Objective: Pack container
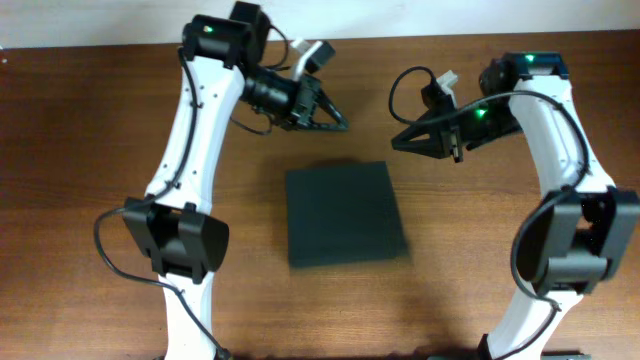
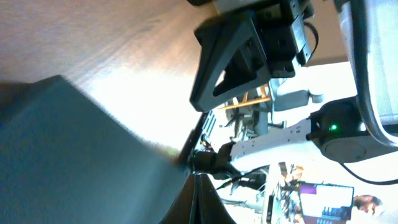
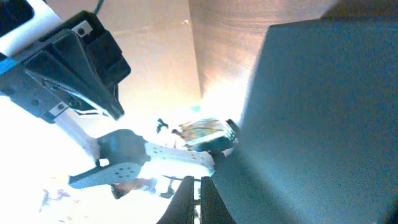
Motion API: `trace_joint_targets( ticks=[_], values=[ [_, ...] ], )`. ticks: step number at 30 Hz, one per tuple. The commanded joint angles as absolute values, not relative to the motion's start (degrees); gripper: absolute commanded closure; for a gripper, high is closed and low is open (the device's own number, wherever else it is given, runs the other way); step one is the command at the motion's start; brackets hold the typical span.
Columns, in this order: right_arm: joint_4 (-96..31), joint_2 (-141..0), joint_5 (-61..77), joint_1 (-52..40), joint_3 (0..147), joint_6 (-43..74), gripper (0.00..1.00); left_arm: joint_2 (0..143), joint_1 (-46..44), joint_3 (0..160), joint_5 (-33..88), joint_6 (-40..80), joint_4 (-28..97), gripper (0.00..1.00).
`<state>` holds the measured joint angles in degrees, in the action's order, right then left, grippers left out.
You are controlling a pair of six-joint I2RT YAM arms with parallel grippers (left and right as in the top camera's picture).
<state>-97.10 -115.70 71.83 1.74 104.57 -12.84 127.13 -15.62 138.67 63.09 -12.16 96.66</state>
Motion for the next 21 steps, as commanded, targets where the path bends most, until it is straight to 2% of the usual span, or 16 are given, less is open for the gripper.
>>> trace_joint_targets(
  ticks=[1,7,10,11,15,17,21],
  values=[
    [-97.3,-109.78,69.06,1.96,105.14,-16.88,0.96,122.17,-16.36,138.8,57.74,-11.14,96.73,0.98],
    [-97.34,-105.82,61.41,2.39,105.38,-15.27,0.96,118.76,-13.5,138.82,46.81,-7.11,96.73,0.98],
    [-97.32,-103.57,49.71,2.39,106.34,-10.92,0.96,116.27,-11.09,138.82,36.32,-2.98,96.73,0.98],
    [-97.34,-101.82,39.72,2.39,107.39,-6.46,0.96,114.06,-9.52,138.82,25.61,1.69,96.71,0.98],
    [-97.34,-96.95,22.85,2.39,108.9,1.52,0.96,109.08,-7.75,138.82,7.03,7.77,96.71,0.98],
    [-97.34,-93.91,16.64,2.39,108.97,3.97,0.96,106.45,-7.27,138.8,1.17,8.82,96.71,0.98],
    [-97.34,-85.41,7.14,2.39,108.97,5.3,0.96,101.21,-5.91,138.78,-1.5,8.78,96.71,0.98]
  ],
)
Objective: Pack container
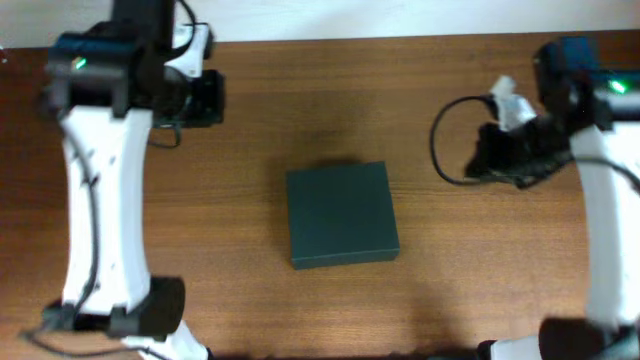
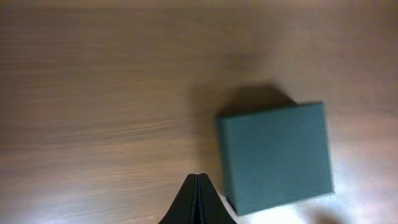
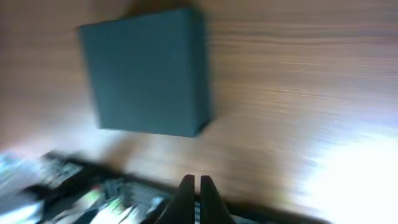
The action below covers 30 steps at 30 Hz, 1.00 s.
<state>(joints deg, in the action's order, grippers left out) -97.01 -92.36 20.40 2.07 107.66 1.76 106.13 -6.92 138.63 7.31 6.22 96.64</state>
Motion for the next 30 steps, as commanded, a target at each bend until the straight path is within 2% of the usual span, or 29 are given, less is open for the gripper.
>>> trace_joint_targets(
  ticks=[1,2,6,12,16,17,21,22,24,26,27,29,30],
  values=[
    [-97.34,-83.68,6.5,2.39,108.97,5.45,0.94,100.27,-5.63,138.78,-1.5,8.78,96.71,0.98],
    [-97.34,-81.93,6.39,2.39,108.95,5.45,0.91,99.48,-5.45,138.78,-1.5,8.75,96.71,0.98],
    [-97.34,-73.34,7.01,2.28,108.25,3.97,0.91,94.67,-5.45,135.44,-1.52,8.08,96.71,0.98],
    [-97.34,-59.64,7.03,2.28,102.54,3.7,0.89,83.18,-5.45,116.95,-1.5,8.14,96.71,0.98],
    [-97.34,-51.2,8.78,2.28,98.06,3.92,0.89,72.16,-5.45,103.61,0.47,12.03,95.79,0.98],
    [-97.34,-47.18,12.25,2.28,95.66,3.92,0.87,65.82,-5.45,98.94,3.49,12.01,94.78,0.98],
    [-97.34,-40.91,13.89,2.28,91.98,3.92,0.83,51.77,-5.45,92.07,2.7,12.01,90.63,0.98],
    [-97.34,-40.14,13.91,2.28,91.44,3.92,0.81,48.36,-5.45,91.0,2.5,12.01,88.82,0.96],
    [-97.34,-39.55,13.91,2.28,90.83,3.9,0.78,43.4,-5.45,89.86,2.09,12.01,86.52,0.8],
    [-97.34,-39.57,13.91,2.28,90.37,3.9,0.78,39.92,-5.45,89.43,2.09,12.01,86.13,0.7],
    [-97.32,-39.57,13.91,2.28,90.13,3.88,0.79,38.72,-5.45,89.23,2.11,12.01,86.52,0.68],
    [-97.34,-39.4,13.3,2.28,89.23,3.88,0.89,36.91,-5.45,88.86,2.07,12.01,90.89,0.69],
    [-97.34,-39.31,13.3,2.28,89.01,3.9,0.9,36.93,-5.45,88.84,1.83,12.03,92.75,0.69]
  ],
)
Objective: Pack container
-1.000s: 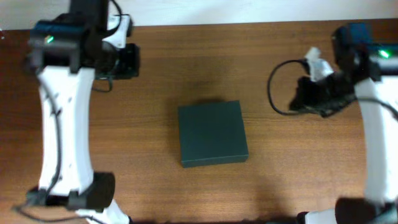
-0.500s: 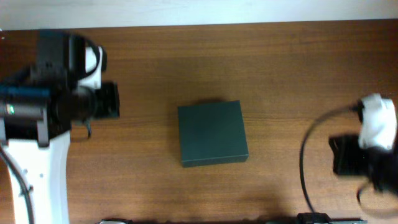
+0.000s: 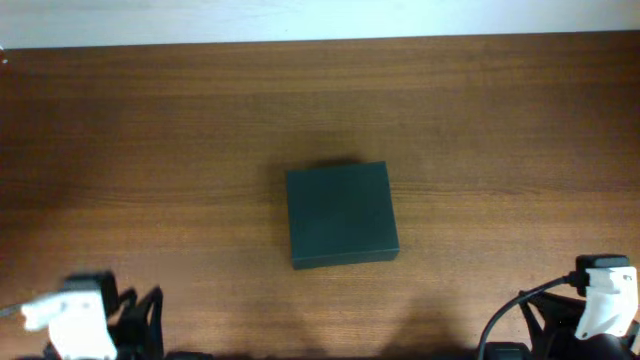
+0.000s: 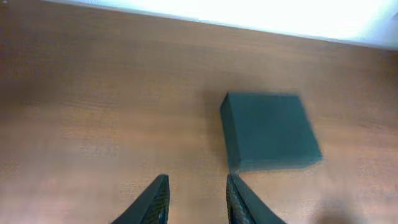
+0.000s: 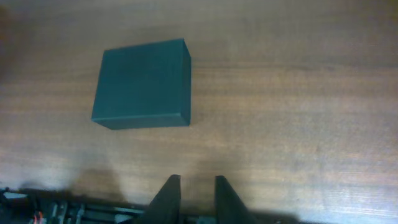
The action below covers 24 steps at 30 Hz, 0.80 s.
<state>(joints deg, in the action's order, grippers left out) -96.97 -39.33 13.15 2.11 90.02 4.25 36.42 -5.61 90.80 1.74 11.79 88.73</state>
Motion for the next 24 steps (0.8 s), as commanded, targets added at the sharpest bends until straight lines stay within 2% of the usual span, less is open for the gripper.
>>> trace_joint_targets(
  ticks=[1,5,7,11,19,23,24],
  values=[
    [-97.34,-39.16,13.32,2.28,88.86,3.9,0.92,36.99,-5.45,88.75,1.67,12.14,94.15,0.69],
    [-97.34,-36.16,14.41,2.28,88.66,4.8,0.92,36.99,-5.45,87.07,1.76,12.4,96.68,0.85],
    [-97.34,-33.21,14.41,2.26,88.66,6.33,0.89,36.99,-5.45,85.97,1.91,12.4,96.68,0.89],
    [-97.34,-27.66,15.49,2.26,88.64,8.34,0.85,36.99,-5.45,82.61,1.69,12.4,96.53,0.91],
    [-97.34,-24.97,16.45,2.28,88.18,9.85,0.85,36.99,-5.45,74.74,1.72,12.4,92.53,0.91],
    [-97.34,-23.66,25.65,2.28,84.25,10.0,0.86,36.99,-5.45,71.07,1.91,12.4,90.0,0.91],
    [-97.34,-23.07,25.96,2.28,83.09,10.0,0.85,36.99,-5.45,70.61,2.2,12.4,89.6,0.87]
  ],
)
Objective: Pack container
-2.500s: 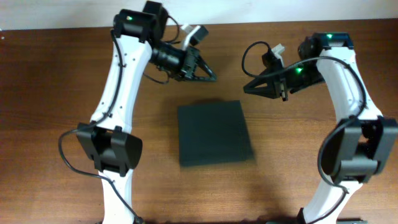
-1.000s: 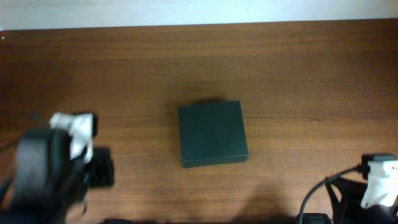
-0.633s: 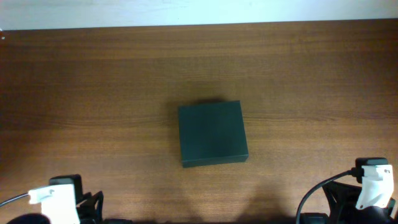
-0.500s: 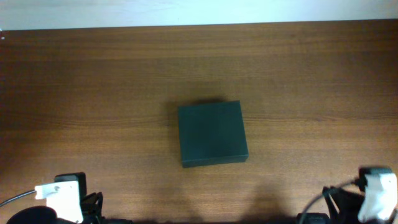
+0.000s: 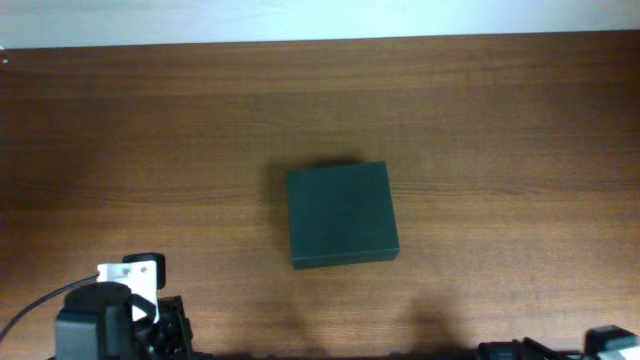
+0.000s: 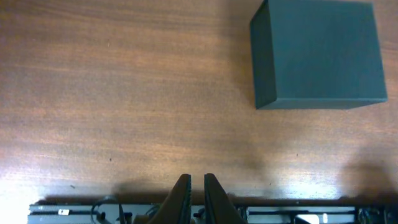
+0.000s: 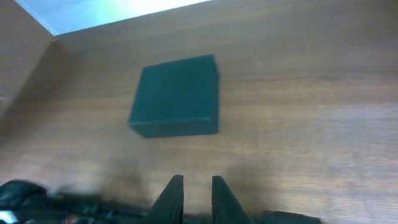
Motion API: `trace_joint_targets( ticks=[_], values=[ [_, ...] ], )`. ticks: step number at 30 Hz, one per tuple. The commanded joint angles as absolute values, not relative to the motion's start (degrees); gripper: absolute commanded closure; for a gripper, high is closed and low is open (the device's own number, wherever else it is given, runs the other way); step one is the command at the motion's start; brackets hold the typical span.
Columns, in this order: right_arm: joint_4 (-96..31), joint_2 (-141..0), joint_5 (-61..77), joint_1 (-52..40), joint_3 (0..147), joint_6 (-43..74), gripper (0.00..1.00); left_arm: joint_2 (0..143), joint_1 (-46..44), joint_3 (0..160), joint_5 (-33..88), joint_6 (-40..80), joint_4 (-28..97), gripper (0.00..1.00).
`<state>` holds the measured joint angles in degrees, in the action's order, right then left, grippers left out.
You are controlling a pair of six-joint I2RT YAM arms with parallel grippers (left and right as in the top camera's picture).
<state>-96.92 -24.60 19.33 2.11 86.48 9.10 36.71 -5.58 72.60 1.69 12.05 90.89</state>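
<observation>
A closed dark green box point(image 5: 340, 228) lies flat in the middle of the wooden table, also seen as the box point(image 6: 317, 53) and the box point(image 7: 177, 94). My left gripper point(image 6: 194, 182) hangs over the table's front edge, well short of the box, its fingers a narrow gap apart with nothing between them. My right gripper point(image 7: 197, 182) is also near the front edge, open and empty, with the box far ahead. In the overhead view only the left arm point(image 5: 110, 322) and a bit of the right arm point(image 5: 603, 343) show at the bottom corners.
The brown table point(image 5: 500, 130) ends at a white wall strip point(image 5: 320, 18) at the back. A black rail with cables point(image 6: 280, 213) runs along the front edge under the left gripper.
The left gripper's fingers have gone from wide apart to a narrow gap, and its view now looks straight down near the front edge. The right arm has slid further out of the overhead view. The box is unmoved.
Both grippers were shut, facing each other just behind the box. Then they stood far out to the left and right, still shut. Later both were at the table's front corners with fingers open. Now they rest at the front edge, the box unmoved throughout.
</observation>
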Motion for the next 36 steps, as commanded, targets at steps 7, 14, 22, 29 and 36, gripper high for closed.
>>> trace_joint_targets(
  ticks=[7,14,22,29,36],
  values=[
    [-97.34,-21.47,20.38,2.28,75.75,9.96,0.25,36.99,-5.45,70.32,2.57,12.4,86.06,0.32],
    [-96.99,-21.47,13.87,2.28,73.38,9.96,0.01,36.99,-5.45,70.32,2.57,12.4,82.83,0.01],
    [-96.03,-21.47,7.88,2.28,73.38,9.96,0.01,36.99,-5.45,70.32,2.57,12.38,83.33,0.01],
    [-96.05,-21.47,7.88,2.28,73.38,9.96,0.01,36.99,-5.45,70.32,2.57,12.4,83.33,0.01],
    [-96.05,-21.47,7.88,2.28,73.38,9.96,0.01,36.99,-5.45,70.32,2.57,12.38,83.35,0.01]
  ],
)
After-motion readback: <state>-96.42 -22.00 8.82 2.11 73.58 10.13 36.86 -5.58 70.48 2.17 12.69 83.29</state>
